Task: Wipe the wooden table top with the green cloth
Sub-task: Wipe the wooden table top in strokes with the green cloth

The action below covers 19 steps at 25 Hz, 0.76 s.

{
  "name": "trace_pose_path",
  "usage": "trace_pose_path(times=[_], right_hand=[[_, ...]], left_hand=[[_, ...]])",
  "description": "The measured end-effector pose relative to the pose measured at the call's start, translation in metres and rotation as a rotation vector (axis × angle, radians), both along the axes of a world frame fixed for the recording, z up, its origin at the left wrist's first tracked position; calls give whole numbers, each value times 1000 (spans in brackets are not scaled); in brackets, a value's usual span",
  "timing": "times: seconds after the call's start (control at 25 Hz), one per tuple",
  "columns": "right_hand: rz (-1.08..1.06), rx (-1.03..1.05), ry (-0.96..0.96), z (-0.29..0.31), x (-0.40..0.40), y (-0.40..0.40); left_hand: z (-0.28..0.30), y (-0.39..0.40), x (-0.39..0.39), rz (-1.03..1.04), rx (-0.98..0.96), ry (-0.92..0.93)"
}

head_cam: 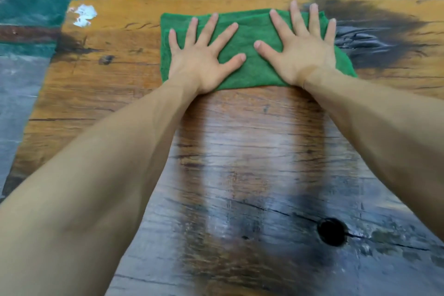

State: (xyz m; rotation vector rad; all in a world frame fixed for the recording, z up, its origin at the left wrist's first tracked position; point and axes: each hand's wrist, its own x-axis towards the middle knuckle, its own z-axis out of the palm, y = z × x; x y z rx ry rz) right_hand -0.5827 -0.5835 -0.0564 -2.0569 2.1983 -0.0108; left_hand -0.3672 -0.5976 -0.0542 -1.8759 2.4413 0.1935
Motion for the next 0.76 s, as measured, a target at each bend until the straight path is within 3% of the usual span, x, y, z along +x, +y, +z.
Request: trace_pose_path(times=[0.24,0.76], right_hand=[[42,22,-36,-2,-1,44],[23,53,-4,-6,-4,260]], left_hand=[[-4,53,-1,27,25,-14],[-5,256,0,-63,60,-50]])
